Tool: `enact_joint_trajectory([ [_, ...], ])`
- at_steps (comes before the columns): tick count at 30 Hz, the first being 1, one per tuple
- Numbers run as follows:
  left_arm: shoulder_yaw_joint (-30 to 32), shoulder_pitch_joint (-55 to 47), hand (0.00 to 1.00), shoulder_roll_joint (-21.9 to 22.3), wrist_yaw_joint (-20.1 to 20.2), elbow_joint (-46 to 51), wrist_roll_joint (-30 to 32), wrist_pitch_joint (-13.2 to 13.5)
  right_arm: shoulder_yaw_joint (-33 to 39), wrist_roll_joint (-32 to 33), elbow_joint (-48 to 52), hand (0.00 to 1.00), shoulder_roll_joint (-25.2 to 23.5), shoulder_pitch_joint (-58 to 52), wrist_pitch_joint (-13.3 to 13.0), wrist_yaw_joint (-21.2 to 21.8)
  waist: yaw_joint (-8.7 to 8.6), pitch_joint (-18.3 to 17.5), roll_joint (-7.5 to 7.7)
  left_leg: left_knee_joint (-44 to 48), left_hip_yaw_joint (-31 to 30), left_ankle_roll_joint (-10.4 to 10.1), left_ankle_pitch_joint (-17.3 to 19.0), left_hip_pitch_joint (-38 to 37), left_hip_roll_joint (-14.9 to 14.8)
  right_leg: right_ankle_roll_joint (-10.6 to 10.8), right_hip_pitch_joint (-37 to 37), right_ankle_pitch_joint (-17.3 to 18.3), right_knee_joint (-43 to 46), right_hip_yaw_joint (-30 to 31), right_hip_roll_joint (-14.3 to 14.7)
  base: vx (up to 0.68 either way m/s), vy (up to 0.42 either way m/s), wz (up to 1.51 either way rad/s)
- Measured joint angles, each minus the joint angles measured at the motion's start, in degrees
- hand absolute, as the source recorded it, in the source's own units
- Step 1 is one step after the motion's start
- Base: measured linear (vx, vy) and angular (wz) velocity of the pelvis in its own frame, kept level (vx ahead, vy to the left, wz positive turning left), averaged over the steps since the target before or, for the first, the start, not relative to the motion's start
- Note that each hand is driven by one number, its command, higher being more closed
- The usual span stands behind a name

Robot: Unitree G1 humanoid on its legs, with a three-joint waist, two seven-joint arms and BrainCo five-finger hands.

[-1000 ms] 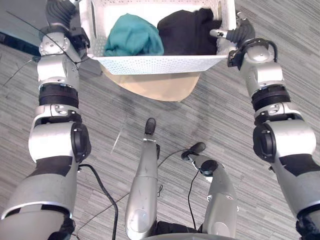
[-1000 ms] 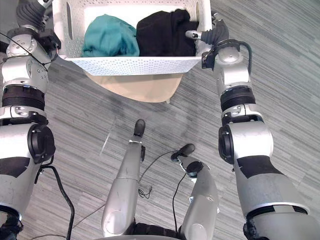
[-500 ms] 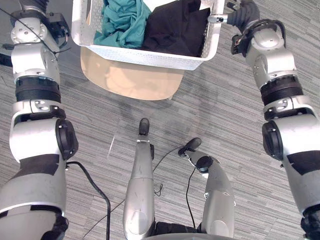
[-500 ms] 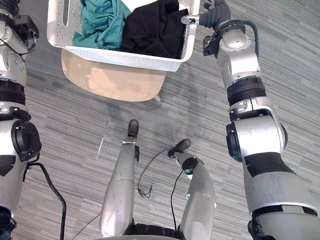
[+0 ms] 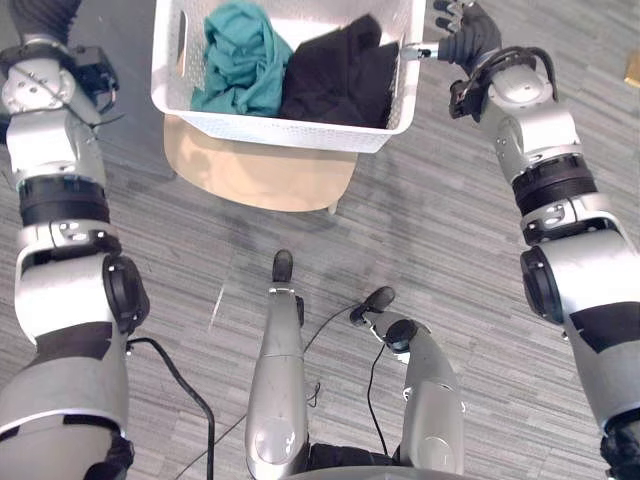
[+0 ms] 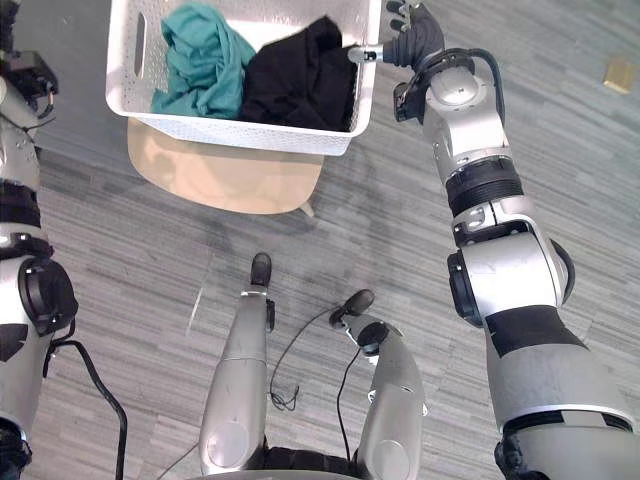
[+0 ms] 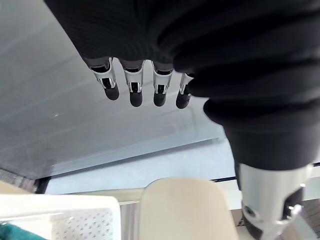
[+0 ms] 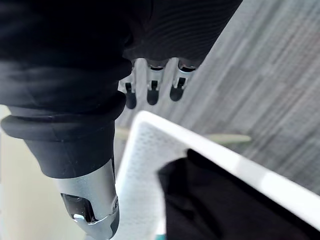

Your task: Pick up the laundry basket with both hands and put the clothes into the washing machine.

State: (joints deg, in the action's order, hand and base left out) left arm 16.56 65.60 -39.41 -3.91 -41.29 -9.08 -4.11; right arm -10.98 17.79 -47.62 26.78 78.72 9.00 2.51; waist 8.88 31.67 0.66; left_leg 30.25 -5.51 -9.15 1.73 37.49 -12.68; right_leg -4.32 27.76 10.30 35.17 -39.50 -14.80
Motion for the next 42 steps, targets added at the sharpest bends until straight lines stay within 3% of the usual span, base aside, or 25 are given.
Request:
enact_joint_trajectory([
  [4,6.35,-14.73,0.00,-4.39,-0.59,12.07,-1.75,1.04,6.90,0.81,15.86,0.00,1.33,-12.96,-1.96,-1.27,0.03,-1.06,1.87,-3.31,4.65,0.43,1.01,-10.69,-1.92,2.15,-8.04,0.68,-4.36,1.64,1.66,-0.01,-0.008,-0.37],
  [8,10.40,-32.19,0.00,-3.60,-1.93,29.83,-2.53,2.34,18.63,-0.90,31.65,0.00,2.58,-33.77,-3.57,-3.83,-0.27,-2.63,3.45,-7.34,7.88,0.27,1.12,-19.78,-1.61,2.39,-14.39,0.34,-6.03,2.37,1.49,0.08,0.024,-0.23],
  [10,12.96,-44.51,0.00,0.99,-2.61,35.08,-2.50,2.65,25.23,-5.34,34.39,0.00,1.33,-49.67,-3.92,-4.74,-1.14,-12.37,4.09,-10.54,8.74,-0.01,1.78,-20.66,-1.24,3.20,-13.38,0.96,-7.75,3.49,2.31,0.17,-0.003,-0.22],
  [11,13.95,-46.97,0.00,2.43,-2.70,35.74,-2.49,2.64,27.21,-7.12,35.08,0.00,0.45,-52.78,-3.83,-4.98,-1.68,-13.82,3.96,-11.13,8.76,-0.03,1.76,-21.37,-1.31,3.23,-13.94,0.86,-8.36,3.74,2.72,0.25,-0.025,-0.24],
  [12,16.06,-51.28,0.00,5.71,-2.75,37.07,-2.43,2.52,31.05,-10.07,36.22,0.00,-1.70,-58.27,-3.81,-5.11,-2.46,-15.46,3.72,-12.02,8.82,-0.48,1.79,-23.84,-1.50,2.49,-15.79,0.14,-9.15,4.16,3.23,0.25,-0.025,-0.30],
  [15,17.59,-62.68,0.00,16.06,-2.64,40.73,-1.47,2.06,38.12,-18.35,38.13,0.00,-7.47,-69.88,-3.81,-5.12,-4.08,-20.41,2.66,-13.59,10.49,-1.37,3.64,-29.21,-2.65,3.08,-19.41,-0.44,-12.19,6.45,5.43,0.17,-0.003,-0.42],
  [16,17.52,-64.98,0.00,18.46,-2.56,41.33,-1.49,2.07,39.36,-19.20,38.43,0.00,-8.65,-71.68,-3.81,-5.27,-4.59,-20.99,2.31,-14.09,10.77,-1.52,4.01,-30.32,-2.78,3.24,-20.20,-0.64,-12.94,6.93,5.87,0.12,0.018,-0.48],
  [18,17.19,-73.20,0.00,27.92,-2.33,41.54,-1.52,2.08,43.38,-20.86,38.98,0.00,-14.08,-78.49,-3.85,-6.32,-5.59,-22.91,1.28,-15.32,13.86,-1.30,5.01,-33.84,-3.29,3.83,-21.67,-1.57,-15.21,9.74,7.18,0.11,0.041,-0.61],
  [19,16.90,-75.04,0.00,30.02,-2.35,41.12,-1.54,2.11,44.08,-21.05,38.96,0.00,-15.37,-80.15,-3.88,-6.49,-5.89,-23.43,0.98,-15.78,14.40,-1.15,5.10,-34.42,-3.29,3.88,-21.87,-1.85,-15.68,10.31,7.43,0.08,0.039,-0.54],
  [22,12.12,-81.85,0.00,38.08,-2.27,32.98,-1.28,2.27,46.08,-21.92,35.20,0.00,-21.61,-87.46,-4.46,-8.75,-7.05,-25.27,-0.59,-17.96,17.73,-0.90,5.30,-38.31,-3.04,4.56,-23.55,-3.00,-17.77,12.98,8.14,0.05,0.043,-0.41],
  [27,1.38,-82.11,0.00,42.86,-2.14,10.97,-1.40,2.24,46.40,-17.68,20.63,0.00,-28.38,-92.08,-5.76,-12.37,-8.20,-27.41,-2.10,-18.81,19.85,0.09,5.91,-40.72,-2.25,5.19,-24.75,-2.60,-17.37,14.62,7.45,-0.02,0.046,-0.15],
  [31,2.30,-77.42,0.00,42.61,-3.24,-7.59,-0.36,2.33,45.91,-15.98,5.46,0.00,-29.50,-91.78,-5.91,-13.71,-8.23,-28.05,-2.33,-21.08,19.77,0.08,5.78,-43.26,-1.65,5.36,-26.06,-2.65,-17.94,15.26,7.52,-0.05,0.009,-0.06],
  [37,3.92,-75.63,0.00,41.31,-3.94,-15.15,0.21,2.79,45.15,-13.75,-6.29,0.00,-27.95,-90.79,-5.90,-12.22,-8.79,-28.29,-3.68,-24.46,18.67,0.25,5.01,-46.23,-0.01,6.74,-28.59,-4.05,-20.96,15.46,7.36,-0.02,0.029,0.01],
  [38,4.29,-75.64,0.00,41.21,-3.88,-15.50,0.24,2.79,44.70,-13.72,-6.95,0.00,-27.78,-90.49,-5.91,-12.21,-8.89,-28.29,-3.59,-24.59,18.44,0.28,5.02,-46.20,0.09,6.88,-28.64,-4.25,-21.40,15.42,7.43,-0.03,0.031,0.04],
  [39,8.32,-75.84,0.00,38.06,-3.90,-20.31,5.42,2.03,35.42,-13.10,-12.90,0.00,-24.93,-87.11,-6.33,-10.01,-9.59,-25.67,-1.00,-28.31,15.78,2.29,4.91,-49.16,3.80,9.02,-36.48,-10.71,-34.35,14.47,7.93,0.00,0.000,0.00],
  [42,8.32,-75.84,0.00,38.06,-3.90,-20.31,5.42,2.03,35.42,-13.09,-12.90,0.00,-24.93,-87.11,-6.33,-10.01,-9.59,-25.67,-1.01,-28.31,15.78,2.29,4.91,-49.16,3.80,9.02,-36.48,-10.71,-34.37,14.47,7.93,0.00,0.000,0.00],
])
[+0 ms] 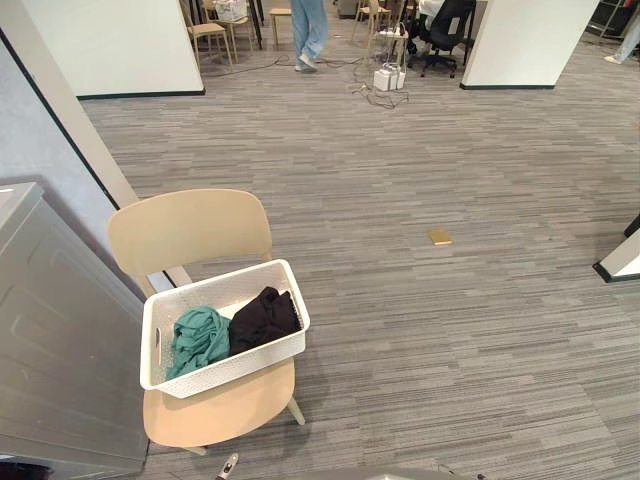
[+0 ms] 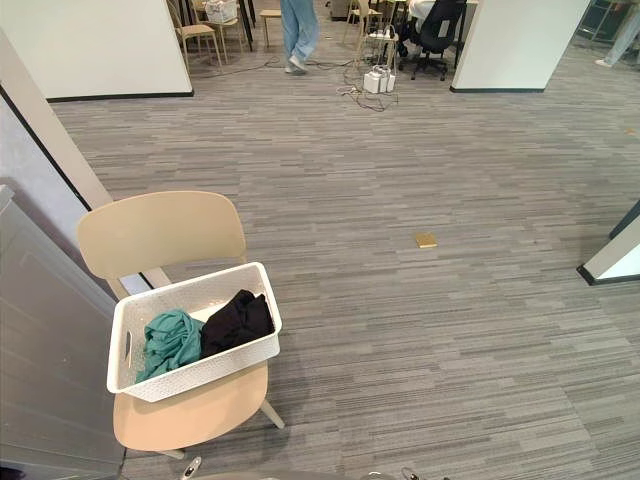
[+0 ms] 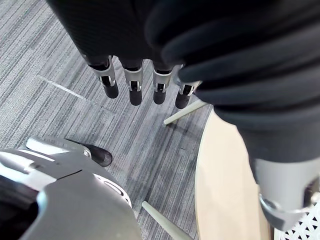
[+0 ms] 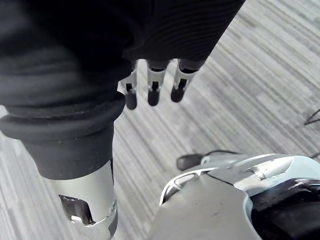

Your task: Pick up the laundry basket with both hands and put the clothes into the washing machine.

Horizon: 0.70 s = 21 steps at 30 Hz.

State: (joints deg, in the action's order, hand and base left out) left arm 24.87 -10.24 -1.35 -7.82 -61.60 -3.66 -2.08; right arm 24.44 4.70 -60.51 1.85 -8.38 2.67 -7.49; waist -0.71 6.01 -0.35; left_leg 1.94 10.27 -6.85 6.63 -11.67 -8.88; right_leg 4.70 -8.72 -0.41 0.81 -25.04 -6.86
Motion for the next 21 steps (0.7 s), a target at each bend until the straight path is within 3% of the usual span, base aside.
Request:
enact_joint_trajectory([
  [3,0.25,0.07,0.00,-0.16,-0.07,0.06,0.06,0.01,-0.23,-0.07,0.00,0.00,0.19,0.09,0.01,0.00,0.04,0.68,0.08,0.52,0.30,0.16,0.19,1.17,-0.06,0.08,1.24,-0.20,-0.29,0.06,-0.04,-0.01,0.004,-0.01],
  [7,0.55,0.98,0.00,-0.19,-1.19,0.66,1.79,0.14,-1.32,-0.35,0.17,0.00,0.69,2.03,0.00,-0.06,0.27,1.01,0.07,7.10,0.97,0.68,2.54,9.25,-1.09,-0.04,5.70,-1.11,-0.61,-0.90,-0.79,-0.03,0.019,0.00],
  [10,0.44,3.01,0.00,-0.09,-1.47,2.29,2.47,0.23,-1.25,-0.86,1.19,0.00,1.19,4.20,0.00,-0.10,1.62,4.71,-0.39,12.97,1.22,1.27,4.26,14.95,-1.95,0.23,8.65,-1.35,0.99,-3.08,-1.69,-0.06,0.065,0.26],
  [16,-3.06,2.65,0.00,-0.65,-2.24,3.63,6.64,1.31,-1.63,-5.46,3.97,0.00,1.67,8.61,-0.05,-0.04,3.35,7.76,-0.02,18.14,4.37,1.53,4.39,20.95,-0.61,1.37,14.16,0.92,11.74,-9.75,-8.43,-0.01,0.131,0.33],
  [18,-4.65,2.44,0.00,-1.82,-2.22,3.66,6.65,1.34,-3.68,-5.90,4.04,0.00,1.23,9.20,-0.08,0.05,4.80,8.00,0.42,19.26,4.33,1.53,4.39,21.08,-0.34,0.78,14.05,1.80,13.64,-8.69,-8.64,0.02,0.060,0.25],
  [21,-5.50,2.45,0.00,-2.35,-2.21,3.73,6.65,1.42,-5.48,-6.46,3.84,0.00,0.80,9.46,-0.10,0.21,4.76,8.14,0.67,20.38,2.26,1.62,4.37,21.87,-0.01,0.07,14.02,4.39,15.23,-1.48,-6.85,0.00,-0.013,0.46],
])
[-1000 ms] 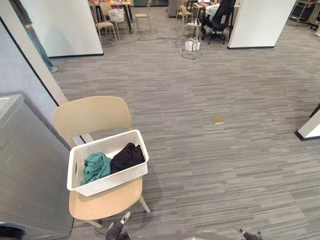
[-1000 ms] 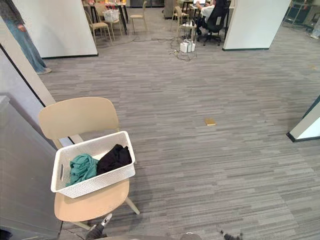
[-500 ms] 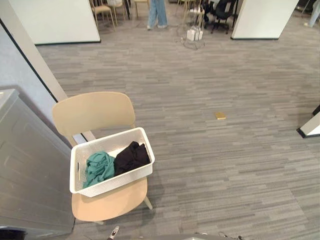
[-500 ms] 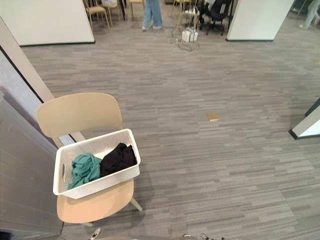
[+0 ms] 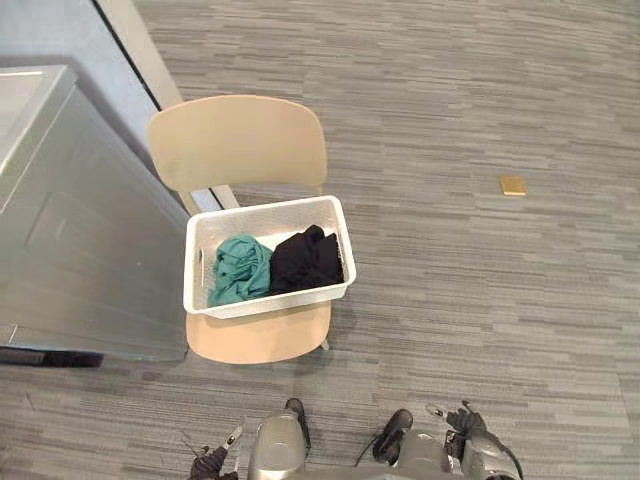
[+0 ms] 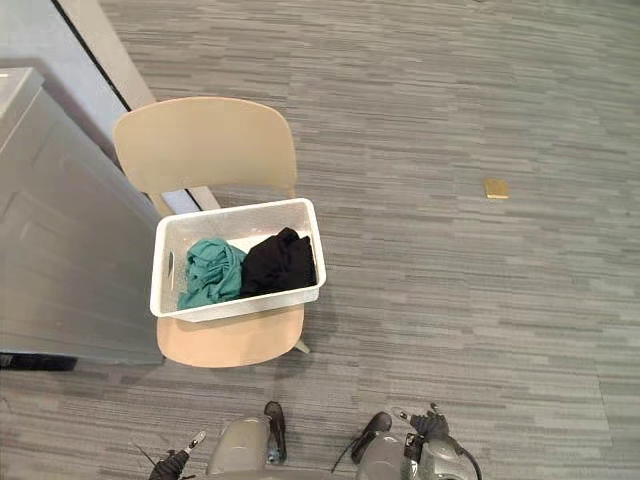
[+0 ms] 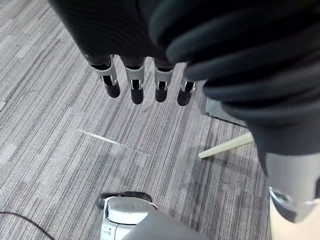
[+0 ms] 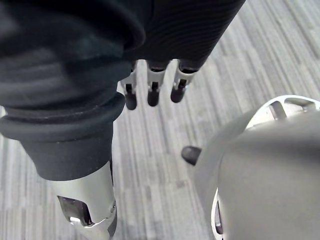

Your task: Pick up the laundry basket with both hands and put the clothes into the washing machine.

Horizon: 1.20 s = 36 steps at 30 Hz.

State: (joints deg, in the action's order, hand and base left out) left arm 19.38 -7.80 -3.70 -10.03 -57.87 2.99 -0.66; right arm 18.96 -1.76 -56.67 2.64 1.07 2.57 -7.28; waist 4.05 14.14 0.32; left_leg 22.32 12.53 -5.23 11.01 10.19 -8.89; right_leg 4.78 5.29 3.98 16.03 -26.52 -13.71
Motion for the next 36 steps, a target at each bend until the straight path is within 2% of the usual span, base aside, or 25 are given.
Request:
enact_joint_trajectory([
  [1,-0.72,0.03,0.00,-1.10,0.07,0.08,-0.02,0.36,-1.65,-0.04,0.12,0.00,-0.34,-0.28,0.01,0.06,-0.15,0.51,1.34,0.86,-2.57,0.06,0.00,0.31,0.70,2.87,-0.55,5.75,2.40,8.41,2.25,-0.01,-0.135,0.95],
  [3,-1.17,0.46,0.00,-1.03,0.09,0.48,-0.05,0.73,-2.08,-0.05,0.11,0.00,-0.02,-0.90,-0.06,0.06,-0.42,1.22,2.06,3.60,-6.67,0.06,0.01,1.74,1.52,2.92,-2.15,12.27,4.59,15.90,5.20,-0.03,-0.237,1.23],
  [5,-1.45,0.22,0.00,-0.11,1.18,0.82,-0.15,1.13,-2.00,-0.13,-0.06,0.00,0.69,-2.46,-0.07,0.05,-0.14,1.65,2.02,5.84,-13.55,-0.26,-0.18,3.30,2.80,-0.24,-4.24,17.84,9.32,24.65,9.31,-0.07,-0.334,1.57],
  [9,-0.84,-1.73,0.00,1.26,1.22,3.74,-1.00,1.13,-2.02,-1.11,0.01,0.00,2.67,-0.08,-0.07,-0.14,1.30,2.42,1.56,0.11,-18.00,-2.33,-7.36,4.88,3.39,-2.94,-3.29,19.09,12.17,22.47,10.56,-0.18,-0.303,1.19],
  [10,-0.71,-1.88,0.00,1.98,1.20,4.62,-1.27,1.22,-1.99,-1.15,0.16,0.00,3.70,1.15,-0.20,-0.26,1.53,2.38,0.62,-3.56,-17.95,-3.49,-10.81,5.78,2.92,-4.16,-2.50,18.21,11.21,19.86,10.83,-0.22,-0.234,1.40],
  [11,-0.64,-1.96,0.00,2.87,1.22,5.16,-1.72,1.42,-1.90,-1.37,0.17,0.00,5.33,2.44,-0.20,-0.27,1.32,2.14,-0.60,-13.50,-16.94,-4.07,-19.36,5.98,2.35,-5.31,-1.17,16.22,9.22,14.88,11.39,-0.24,-0.210,1.65],
  [12,-0.09,-2.41,0.00,3.05,1.24,5.41,-2.44,1.64,-1.80,-1.87,0.14,0.00,5.73,3.27,-0.16,-0.25,1.46,2.24,-0.44,-17.21,-14.15,-3.92,-22.16,6.28,1.62,-6.08,-0.71,15.31,7.59,11.67,11.43,-0.23,-0.177,1.55],
  [13,0.80,-2.59,0.00,3.30,1.22,5.42,-2.49,1.82,-1.57,-2.42,0.18,0.00,5.71,3.85,-0.10,-0.24,1.45,2.12,-0.81,-16.00,-11.01,-3.78,-21.46,6.77,1.38,-6.65,-0.87,14.96,6.83,9.80,11.39,-0.20,-0.129,1.51],
  [14,2.65,-2.09,0.00,3.29,1.22,4.02,-2.45,1.12,-1.11,-3.52,1.45,0.00,5.73,4.03,-0.09,-0.23,1.12,2.35,-0.36,-5.67,-2.17,-0.26,-14.29,8.86,-0.08,-7.68,-1.44,14.33,6.27,4.01,10.41,-0.18,-0.131,1.40],
  [16,3.79,-2.16,0.00,2.91,1.26,2.66,-2.22,1.04,-0.56,-4.19,1.78,0.00,5.55,3.59,-0.10,-0.13,0.76,1.99,0.26,8.80,7.44,5.77,-6.31,8.82,-3.96,-8.78,-3.16,13.75,6.38,-2.93,8.96,-0.17,-0.111,1.53],
  [17,4.09,-2.25,0.00,2.47,1.23,1.78,-2.13,0.97,-0.55,-4.68,1.77,0.00,5.19,3.08,-0.12,-0.14,0.39,1.54,0.83,12.91,11.24,6.92,-3.55,6.85,-5.83,-8.87,-4.20,13.70,6.40,-5.57,8.27,-0.12,-0.060,1.72],
  [19,5.73,-1.69,0.00,2.13,1.26,-0.36,-1.10,0.72,-0.31,-5.13,1.05,0.00,4.53,1.36,-0.33,-0.14,-1.07,-0.03,1.22,14.92,15.58,6.33,-0.55,2.34,-9.02,-8.87,-6.38,13.70,5.96,-11.40,7.11,-0.04,0.022,1.83],
  [20,6.30,-0.59,0.00,1.36,1.30,-2.39,0.21,0.46,1.07,-5.07,-0.87,0.00,3.12,-0.56,-0.20,-0.13,-2.54,-2.45,1.45,10.79,17.90,4.43,0.09,-1.57,-10.75,-8.85,-7.43,13.70,6.21,-16.83,5.59,-0.01,0.300,3.35],
  [21,7.58,0.59,0.00,-0.16,1.30,-3.55,2.14,-0.04,4.06,-4.64,-3.20,0.00,0.46,-3.82,0.21,-0.12,-3.58,-3.79,3.23,-2.58,20.46,-0.94,-1.60,-6.63,-8.01,-7.02,-10.21,12.70,6.38,-22.38,2.82,0.03,0.435,3.82],
  [23,7.83,-1.79,0.00,-2.56,1.16,-5.17,3.31,-0.85,4.32,-2.84,-3.93,0.00,-3.75,-4.84,0.05,0.51,-2.90,-6.05,5.68,-3.35,18.85,0.64,-2.73,-6.90,-5.22,-3.98,-11.87,11.37,3.55,-20.30,1.64,0.05,0.337,1.80],
  [25,7.81,-2.44,0.00,-2.56,1.19,-5.61,3.59,-1.28,4.33,-2.80,-3.73,0.00,-3.76,-4.38,-0.11,0.80,-3.03,-6.40,5.96,-1.56,18.50,2.34,-3.80,-6.55,-4.68,-2.32,-12.37,8.08,-0.29,-18.62,1.54,-0.04,0.279,0.70],
  [26,1.05,0.66,0.00,-4.15,1.09,-4.54,4.60,0.12,0.60,0.76,-0.35,0.00,-2.89,-9.19,-2.20,0.07,-4.83,-3.31,4.52,0.92,7.37,6.69,5.02,-6.21,4.14,-4.14,1.30,12.79,22.80,9.05,-0.68,-0.08,0.390,1.62],
  [27,1.33,1.03,0.00,-5.00,1.11,-4.45,4.60,0.55,-0.51,0.77,-1.17,0.00,-3.25,-8.65,-2.17,-0.19,-4.85,-2.97,5.99,2.09,6.18,6.33,5.34,-5.54,4.51,-4.49,2.19,11.45,19.29,8.53,0.62,-0.06,0.352,1.85],
  [29,1.50,1.60,0.00,-4.43,1.17,-4.59,4.60,0.54,-1.06,0.78,-1.71,0.00,-3.52,-8.06,-2.21,-0.24,-4.64,-3.05,6.22,2.05,4.21,6.24,5.79,-4.52,3.93,-3.44,2.28,10.55,17.94,7.83,1.21,0.01,-0.032,0.31],
  [31,0.88,2.49,0.00,-3.58,1.15,-4.69,4.97,0.04,0.76,1.10,-2.94,0.00,-3.57,-7.98,-2.72,-0.11,-4.70,-2.80,6.21,-2.41,2.08,4.92,3.79,-4.32,4.65,-4.97,7.60,11.53,21.68,12.06,3.80,-0.01,-0.012,0.26],
  [32,1.23,4.07,0.00,-3.73,1.23,-4.87,5.76,-0.18,3.48,1.05,-3.69,0.00,-4.88,-8.09,-2.59,-0.28,-6.34,-3.26,7.03,0.03,-0.33,5.41,3.08,-2.29,6.24,-2.37,9.12,12.33,14.08,15.81,6.01,-0.07,-0.015,1.17],
  [33,3.30,4.94,0.00,-2.60,1.29,-4.37,5.63,-0.15,5.71,0.75,-1.73,0.00,-4.60,-9.50,-1.57,-0.05,-7.47,-1.49,4.08,20.36,-1.56,3.77,6.49,0.40,1.95,-1.74,6.84,12.68,8.85,18.03,9.95,-0.05,0.002,1.30],
  [34,5.83,4.61,0.00,-0.87,1.35,-3.36,5.61,-0.10,6.12,0.48,-1.00,0.00,-3.13,-11.09,-0.72,0.02,-7.18,0.00,0.80,26.55,-1.63,0.44,10.15,-2.39,-1.80,-3.34,5.31,12.43,12.60,16.71,11.96,-0.03,0.036,0.95],
  [35,7.17,4.21,0.00,-0.05,1.43,-2.34,5.49,-0.19,6.00,0.18,-1.21,0.00,-2.84,-11.87,-0.06,-0.09,-6.64,0.78,0.15,30.29,-1.48,0.99,10.84,-2.18,-3.69,-3.49,4.92,12.61,15.06,16.12,12.65,0.01,0.065,0.36],
  [36,9.68,2.06,0.00,1.21,1.64,0.24,5.48,-0.16,5.73,-0.14,-1.15,0.00,-2.75,-13.42,0.54,0.03,-5.75,0.66,-0.42,38.42,-0.72,3.68,7.77,0.81,-7.06,-3.51,4.42,14.53,18.26,15.08,12.96,0.09,0.014,0.16],
])
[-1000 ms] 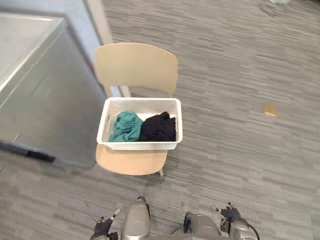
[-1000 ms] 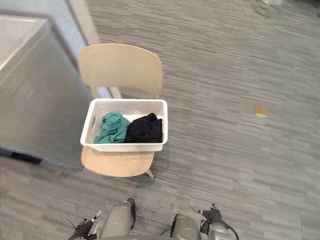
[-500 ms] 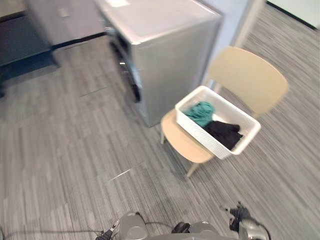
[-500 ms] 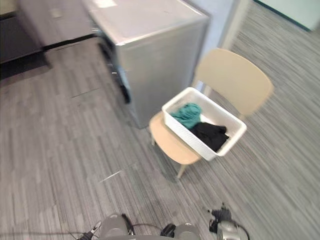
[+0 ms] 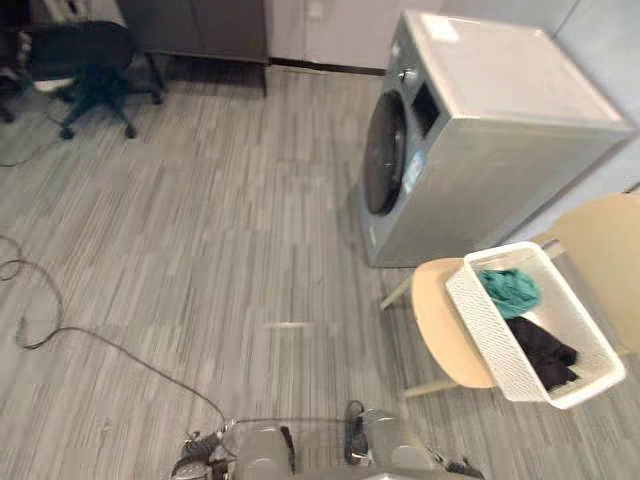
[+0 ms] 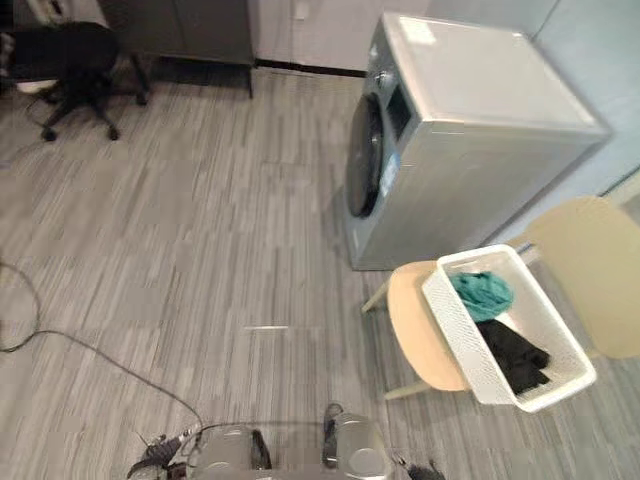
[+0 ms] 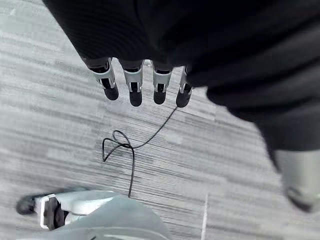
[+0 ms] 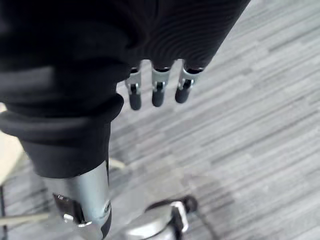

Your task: Pick up the laundry basket with both hands and put the clothes into the washing machine.

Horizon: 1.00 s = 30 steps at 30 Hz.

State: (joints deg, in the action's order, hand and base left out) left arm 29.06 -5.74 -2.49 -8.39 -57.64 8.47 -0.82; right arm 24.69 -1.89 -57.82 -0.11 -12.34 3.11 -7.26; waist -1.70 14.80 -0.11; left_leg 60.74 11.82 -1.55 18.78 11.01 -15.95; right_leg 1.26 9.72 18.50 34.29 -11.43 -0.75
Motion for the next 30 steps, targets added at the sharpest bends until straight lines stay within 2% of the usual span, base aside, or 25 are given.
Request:
enact_joint_trajectory([
  [1,0.96,-1.72,0.00,0.48,-0.06,0.87,-0.10,-0.21,0.06,0.01,0.00,0.00,-0.54,-0.56,-0.10,-0.20,1.24,-0.36,0.75,3.51,0.90,-0.05,-4.46,1.20,-2.48,-0.28,-1.67,0.83,-0.37,-0.68,0.78,0.18,-0.057,0.08],
  [2,0.97,-2.59,0.00,0.30,-0.07,0.81,-0.12,-0.28,-0.01,0.01,-0.48,0.00,-0.73,-0.62,-0.09,-0.23,1.81,-0.65,1.28,3.86,1.45,0.09,-6.43,1.31,-3.17,-0.34,-2.63,0.84,-1.47,-0.76,1.01,0.23,-0.084,0.10],
  [4,1.05,-4.98,0.00,0.61,-0.13,0.80,-0.57,-0.63,-1.46,0.06,-2.54,0.00,-1.04,0.07,-0.08,-0.28,2.69,-1.39,2.73,6.03,2.75,1.06,-13.47,4.17,-5.57,-2.76,-6.89,-1.63,-9.08,-0.29,2.65,0.25,-0.093,0.24],
  [5,1.15,-6.17,0.00,0.65,-0.22,0.73,-0.59,-0.80,-2.84,0.06,-3.10,0.00,-0.51,1.16,-0.05,-0.37,2.77,-1.53,3.58,4.54,3.42,-0.16,-8.37,5.58,-6.08,-3.69,-8.52,-3.19,-12.57,-0.22,2.96,0.26,-0.088,0.19],
  [7,1.03,-6.79,0.00,0.60,-0.36,0.72,-0.59,-1.25,-3.77,0.07,-3.41,0.00,0.09,2.81,-0.25,-0.48,2.99,-1.25,4.33,-0.78,4.39,-2.67,-4.08,7.00,-5.91,-3.96,-10.33,-4.28,-15.81,0.01,3.00,0.22,-0.025,-0.01],
  [8,0.10,-6.54,0.00,0.39,-0.37,0.73,-0.60,-1.22,-4.49,0.15,-3.43,0.00,0.56,4.41,-0.52,-0.69,3.44,-0.67,4.34,-10.22,5.25,-3.69,-3.03,8.21,-4.87,-3.13,-12.24,-5.30,-18.67,0.08,2.48,0.19,0.024,-0.07],
  [10,-0.58,-5.46,0.00,0.42,-0.38,0.73,-0.61,-1.16,-4.27,0.14,-3.65,0.00,0.78,5.87,-0.68,-1.35,4.17,0.19,4.34,-21.69,5.03,-4.37,-3.53,8.68,-2.75,-2.60,-14.56,-5.77,-20.62,0.13,1.41,0.19,0.108,-0.04],
  [11,-1.85,-4.81,0.00,0.38,-0.37,0.80,-0.71,-1.07,-4.25,0.15,-3.75,0.00,0.87,6.31,-0.82,-1.54,4.31,0.39,4.42,-32.04,3.66,-6.04,-5.57,8.69,-0.51,-1.62,-16.08,-5.50,-22.02,0.17,0.51,0.24,0.215,-0.09],
  [12,-2.53,-4.10,0.00,0.40,-0.34,0.82,-1.09,-0.94,-4.46,0.17,-3.76,0.00,0.98,6.44,-1.27,-1.54,4.80,0.34,4.37,-37.82,2.05,-5.39,-11.14,8.33,1.20,-0.67,-17.08,-4.63,-23.19,0.76,-0.23,0.21,0.221,-0.22],
  [14,-2.55,-3.92,0.00,0.18,-0.36,0.85,-1.10,-0.29,-5.51,0.20,-3.75,0.00,0.97,6.47,-1.63,-1.55,5.80,0.10,4.83,-37.92,1.81,-3.85,-14.57,7.27,2.95,0.74,-17.57,-3.73,-24.04,3.03,-1.46,0.33,0.267,-0.47],
  [15,-2.52,-3.84,0.00,-0.18,-0.36,0.86,-1.09,-0.11,-5.55,0.17,-3.67,0.00,0.62,6.55,-1.69,-1.51,5.67,-0.18,5.73,-35.69,1.67,-3.03,-13.92,8.10,3.22,1.04,-17.44,-3.31,-23.55,3.58,-1.70,0.40,0.259,-0.56],
  [17,-2.22,-3.80,0.00,-0.70,-0.12,0.59,-1.10,-0.19,-5.53,0.06,-3.76,0.00,0.26,6.39,-1.67,-1.33,5.72,-0.11,5.81,-30.34,1.19,-0.31,-11.52,8.85,3.38,3.23,-15.74,-1.53,-16.52,3.91,-2.95,0.29,0.193,-0.42],
  [18,-2.05,-3.63,0.00,-1.31,0.30,0.48,-1.11,-0.19,-5.63,-0.13,-3.73,0.00,0.02,6.38,-1.67,-1.20,5.64,0.02,6.63,-28.65,2.46,0.09,-9.02,7.47,3.40,6.01,-11.40,-1.02,-4.95,3.90,-4.86,0.28,0.217,-0.31],
  [19,-2.15,-3.38,0.00,-2.07,0.75,0.54,-1.13,-0.20,-5.70,-0.44,-3.75,0.00,-0.37,6.36,-1.78,-1.17,5.45,0.23,7.38,-28.11,3.14,0.52,-7.14,5.37,3.88,12.93,-5.88,-4.38,8.42,4.43,-6.98,0.34,0.208,-0.14],
  [20,-2.57,-3.08,0.00,-2.44,0.76,0.84,-1.13,-0.21,-5.64,-0.56,-3.58,0.00,-0.43,6.28,-1.86,-1.02,5.01,0.25,7.39,-27.62,2.87,0.83,-5.91,4.18,3.86,14.48,-2.61,-8.05,16.02,4.97,-7.23,0.28,0.125,0.03],
  [21,-2.75,-2.95,0.00,-2.67,0.76,1.35,-1.12,-0.15,-5.64,-0.66,-3.46,0.00,-0.34,6.31,-1.79,-0.54,4.64,0.25,7.39,-27.49,2.59,1.05,-5.15,3.38,3.81,14.28,-0.37,-9.80,20.69,5.10,-6.90,0.35,0.050,0.21],
  [22,-4.11,-2.90,0.00,-3.60,0.85,1.68,-1.09,-0.17,-6.41,-1.08,-2.60,0.00,0.00,6.43,-1.52,0.00,4.23,0.30,7.33,-28.25,2.19,1.25,-3.89,0.86,3.78,13.80,4.23,-9.61,27.16,4.74,-5.98,0.30,0.007,0.17],
  [23,-4.26,-2.91,0.00,-3.67,0.85,1.67,-1.09,-0.18,-6.64,-1.17,-2.29,0.00,-0.08,6.45,-1.50,-0.09,4.04,0.31,7.34,-30.14,2.37,1.22,-3.85,-1.25,4.27,12.43,6.24,-7.57,25.96,2.70,-6.78,0.32,-0.006,0.16],
  [24,-4.28,-2.92,0.00,-3.52,0.84,1.70,-1.07,-0.16,-6.63,-1.15,-1.89,0.00,-0.09,6.48,-1.45,-0.20,3.95,0.41,7.15,-31.39,2.37,1.22,-3.86,-2.35,4.50,10.49,7.09,-6.22,22.86,1.14,-7.55,0.29,-0.027,0.18],
  [25,-4.34,-2.86,0.00,-3.21,0.85,1.70,-1.05,-0.13,-6.42,-1.09,-0.78,0.00,0.06,6.45,-1.48,-0.39,3.81,0.57,6.53,-33.19,2.28,1.13,-3.83,-3.90,4.50,7.42,8.39,-5.03,13.52,-1.19,-8.69,0.38,-0.082,0.28],
  [26,-4.30,-2.54,0.00,-2.86,0.84,1.48,-0.98,-0.15,-5.93,-1.02,-0.42,0.00,0.32,6.41,-1.43,-0.44,3.62,0.87,6.02,-33.73,1.80,0.66,-3.75,-4.57,4.25,5.38,9.32,-6.17,2.92,-2.66,-9.82,0.39,-0.121,0.34],
  [27,-4.26,-2.34,0.00,-2.64,0.74,1.45,-0.94,-0.16,-5.47,-1.02,-0.36,0.00,0.36,6.34,-1.38,-0.44,3.64,1.05,5.74,-33.55,1.50,0.02,-3.57,-4.82,3.92,4.63,9.41,-7.00,-1.31,-4.25,-10.36,0.43,-0.189,0.48],
  [28,-4.34,-2.05,0.00,-2.24,0.74,1.39,-0.94,-0.16,-4.96,-1.09,-0.20,0.00,0.25,5.59,-1.13,-0.35,3.68,0.94,5.10,-32.48,0.84,-2.18,-2.90,-4.86,2.89,2.60,7.61,-9.05,-6.58,-8.04,-9.51,0.57,-0.295,0.55],
  [29,-4.45,-1.80,0.00,-1.72,0.81,1.32,-0.94,-0.11,-4.89,-1.63,0.19,0.00,-0.41,5.09,-0.30,-0.24,4.05,0.71,5.31,-31.12,-0.08,-4.64,-1.29,-5.19,2.87,-1.50,4.27,-15.31,-12.06,-9.18,-7.96,0.49,-0.254,0.45],
  [30,-4.12,-0.92,0.00,-0.58,0.76,0.95,-0.90,-0.23,-4.53,-2.30,0.26,0.00,0.81,5.82,-0.10,-0.21,4.26,1.33,3.86,-30.48,-0.83,-5.54,-0.68,-5.68,1.31,-1.75,3.54,-15.06,-11.02,-10.06,-6.79,0.47,-0.230,0.16],
])
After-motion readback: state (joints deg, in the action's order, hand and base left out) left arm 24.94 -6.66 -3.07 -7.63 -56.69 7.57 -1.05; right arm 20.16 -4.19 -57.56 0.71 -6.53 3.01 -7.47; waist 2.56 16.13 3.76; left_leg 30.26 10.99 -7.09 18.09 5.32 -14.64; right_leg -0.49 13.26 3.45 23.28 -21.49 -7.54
